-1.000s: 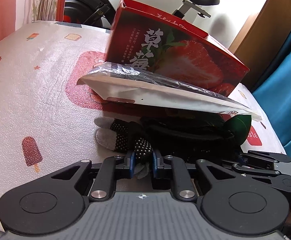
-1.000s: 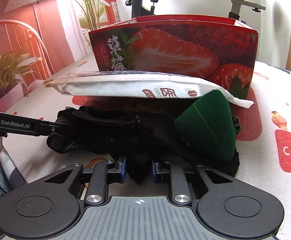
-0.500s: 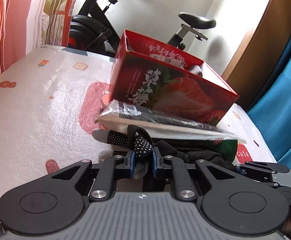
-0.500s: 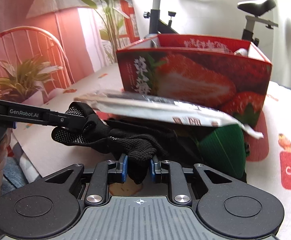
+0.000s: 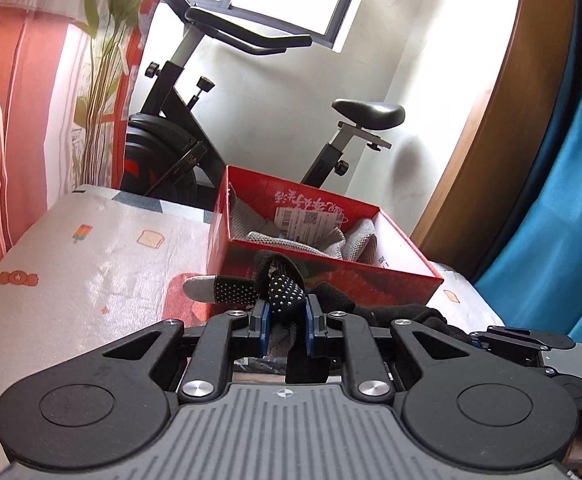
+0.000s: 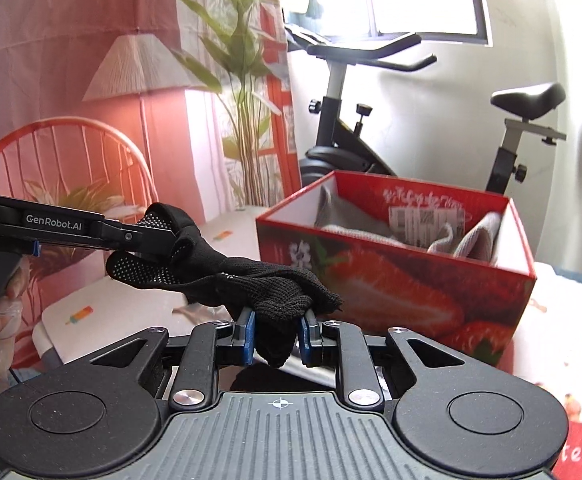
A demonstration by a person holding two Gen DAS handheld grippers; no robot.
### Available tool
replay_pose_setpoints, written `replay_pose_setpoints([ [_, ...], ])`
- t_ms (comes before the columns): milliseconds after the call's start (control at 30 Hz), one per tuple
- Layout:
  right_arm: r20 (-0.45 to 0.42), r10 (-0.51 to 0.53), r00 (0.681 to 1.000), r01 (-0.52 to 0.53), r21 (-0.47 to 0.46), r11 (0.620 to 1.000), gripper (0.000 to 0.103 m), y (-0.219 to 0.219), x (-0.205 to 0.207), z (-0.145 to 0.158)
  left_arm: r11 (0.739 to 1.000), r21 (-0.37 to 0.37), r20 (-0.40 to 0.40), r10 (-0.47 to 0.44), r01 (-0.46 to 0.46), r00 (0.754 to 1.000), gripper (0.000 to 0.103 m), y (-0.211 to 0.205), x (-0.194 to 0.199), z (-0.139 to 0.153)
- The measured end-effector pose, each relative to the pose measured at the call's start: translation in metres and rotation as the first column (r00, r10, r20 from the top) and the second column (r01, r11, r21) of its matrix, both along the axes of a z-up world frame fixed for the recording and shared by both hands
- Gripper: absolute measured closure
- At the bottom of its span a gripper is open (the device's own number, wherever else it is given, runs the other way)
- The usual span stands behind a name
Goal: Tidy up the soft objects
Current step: 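Carry the black glove into the red box with both grippers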
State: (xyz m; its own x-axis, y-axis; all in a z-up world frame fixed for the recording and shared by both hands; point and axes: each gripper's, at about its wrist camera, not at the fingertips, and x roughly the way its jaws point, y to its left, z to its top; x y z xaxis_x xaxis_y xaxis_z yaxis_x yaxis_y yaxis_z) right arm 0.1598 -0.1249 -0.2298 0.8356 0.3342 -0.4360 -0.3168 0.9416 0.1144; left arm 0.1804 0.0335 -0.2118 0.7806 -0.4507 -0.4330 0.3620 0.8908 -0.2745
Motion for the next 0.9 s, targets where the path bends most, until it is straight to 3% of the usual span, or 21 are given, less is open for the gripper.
replay_pose_setpoints([
  [267,0.012,-0.023,1.000,0.023,-0.023,0.999,0.084,-0.015,0.018,0.010,0.999,0.010,-0.010,-0.042,0.042,0.999,0.085,-0.017,0.027,0.009],
  [600,0.060,-0.057,0.997,0.059,-0.032,0.998,0.084,-0.050,0.079,0.046,0.992,0.085,0.093,-0.097,0.090,0.991,0.085,-0.056,0.083,0.047],
  [733,0.036,-0.074,0.997,0.075,-0.037,0.996,0.084,-0.065,0.121,0.048,0.990,0.103,0.060,-0.105,0.099,0.993,0.085,-0.069,0.116,0.041],
  [900,-0.041,-0.082,0.996,0.080,-0.053,0.995,0.084,-0.078,0.166,0.026,0.989,0.109,-0.036,-0.091,0.095,0.995,0.085,-0.072,0.153,0.016],
])
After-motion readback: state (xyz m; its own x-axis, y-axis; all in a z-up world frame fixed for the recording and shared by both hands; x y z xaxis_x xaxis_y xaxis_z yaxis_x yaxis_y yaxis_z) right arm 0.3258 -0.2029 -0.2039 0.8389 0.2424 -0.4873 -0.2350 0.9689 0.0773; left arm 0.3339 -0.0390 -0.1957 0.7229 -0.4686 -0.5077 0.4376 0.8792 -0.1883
